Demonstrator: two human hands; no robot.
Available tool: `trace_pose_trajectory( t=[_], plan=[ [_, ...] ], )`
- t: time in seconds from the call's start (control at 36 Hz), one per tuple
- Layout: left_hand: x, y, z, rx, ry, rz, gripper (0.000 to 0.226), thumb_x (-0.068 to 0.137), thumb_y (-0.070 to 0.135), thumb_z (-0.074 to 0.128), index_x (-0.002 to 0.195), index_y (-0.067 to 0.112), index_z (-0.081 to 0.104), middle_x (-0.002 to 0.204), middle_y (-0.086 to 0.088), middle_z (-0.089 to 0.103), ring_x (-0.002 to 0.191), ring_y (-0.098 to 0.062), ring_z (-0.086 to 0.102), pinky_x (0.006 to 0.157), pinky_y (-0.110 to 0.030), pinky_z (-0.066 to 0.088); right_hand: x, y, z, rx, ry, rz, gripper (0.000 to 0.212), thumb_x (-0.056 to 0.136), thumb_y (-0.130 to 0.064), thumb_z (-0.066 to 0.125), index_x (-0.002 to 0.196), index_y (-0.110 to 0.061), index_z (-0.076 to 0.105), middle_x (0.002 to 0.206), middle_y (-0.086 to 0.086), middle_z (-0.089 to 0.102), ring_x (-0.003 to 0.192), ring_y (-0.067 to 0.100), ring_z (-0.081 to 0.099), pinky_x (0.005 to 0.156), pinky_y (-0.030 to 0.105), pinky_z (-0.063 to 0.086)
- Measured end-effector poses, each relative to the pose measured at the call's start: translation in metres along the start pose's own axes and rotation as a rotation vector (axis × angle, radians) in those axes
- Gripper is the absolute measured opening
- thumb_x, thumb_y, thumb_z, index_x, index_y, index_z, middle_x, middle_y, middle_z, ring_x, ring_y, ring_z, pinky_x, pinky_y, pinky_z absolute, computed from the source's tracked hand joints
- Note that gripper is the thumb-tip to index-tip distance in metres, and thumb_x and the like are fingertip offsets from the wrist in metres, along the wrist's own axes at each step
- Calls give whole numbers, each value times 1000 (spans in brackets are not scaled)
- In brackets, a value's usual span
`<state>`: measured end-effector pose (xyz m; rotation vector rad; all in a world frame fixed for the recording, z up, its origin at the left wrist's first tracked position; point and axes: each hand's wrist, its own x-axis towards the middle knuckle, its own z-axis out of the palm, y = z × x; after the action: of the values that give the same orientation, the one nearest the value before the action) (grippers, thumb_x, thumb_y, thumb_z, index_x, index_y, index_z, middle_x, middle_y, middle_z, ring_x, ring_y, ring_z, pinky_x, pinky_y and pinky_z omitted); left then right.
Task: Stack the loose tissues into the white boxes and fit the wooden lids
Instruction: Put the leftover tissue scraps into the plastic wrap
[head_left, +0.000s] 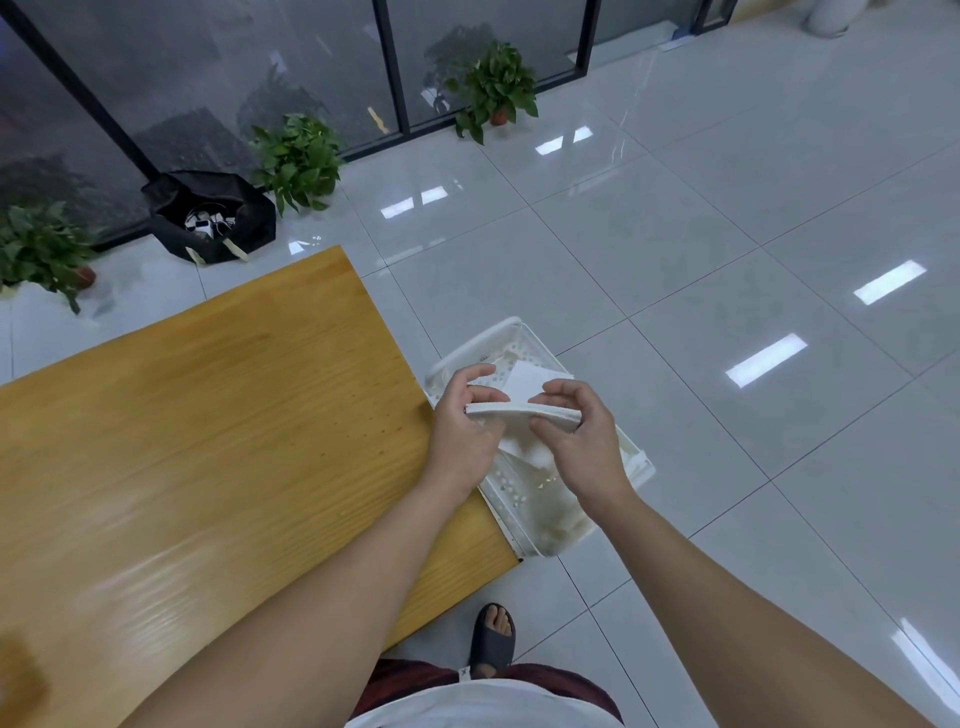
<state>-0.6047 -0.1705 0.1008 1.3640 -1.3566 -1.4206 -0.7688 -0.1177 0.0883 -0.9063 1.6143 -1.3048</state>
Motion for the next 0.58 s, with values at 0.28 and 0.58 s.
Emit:
trace_pose_trajectory(
  t=[0.28,0.58],
  plan=[
    [5,-2,1,57,-19,2,89,84,-18,52,144,47,52,114,11,73,89,-3,69,68,-16,52,3,8,-3,-167,-30,15,44,91,2,70,120,-31,66,108,-13,74,107,10,70,94,36,57],
    [16,-11,-5,125,-82,-49,85,94,-14,51,149,51,45,123,12,70,78,-3,66,63,-23,53,5,7,-4,-251,-17,-12,21,98,-14,72,105,-34,69,88,-11,71,63,7,56,64,21,44]
  ],
)
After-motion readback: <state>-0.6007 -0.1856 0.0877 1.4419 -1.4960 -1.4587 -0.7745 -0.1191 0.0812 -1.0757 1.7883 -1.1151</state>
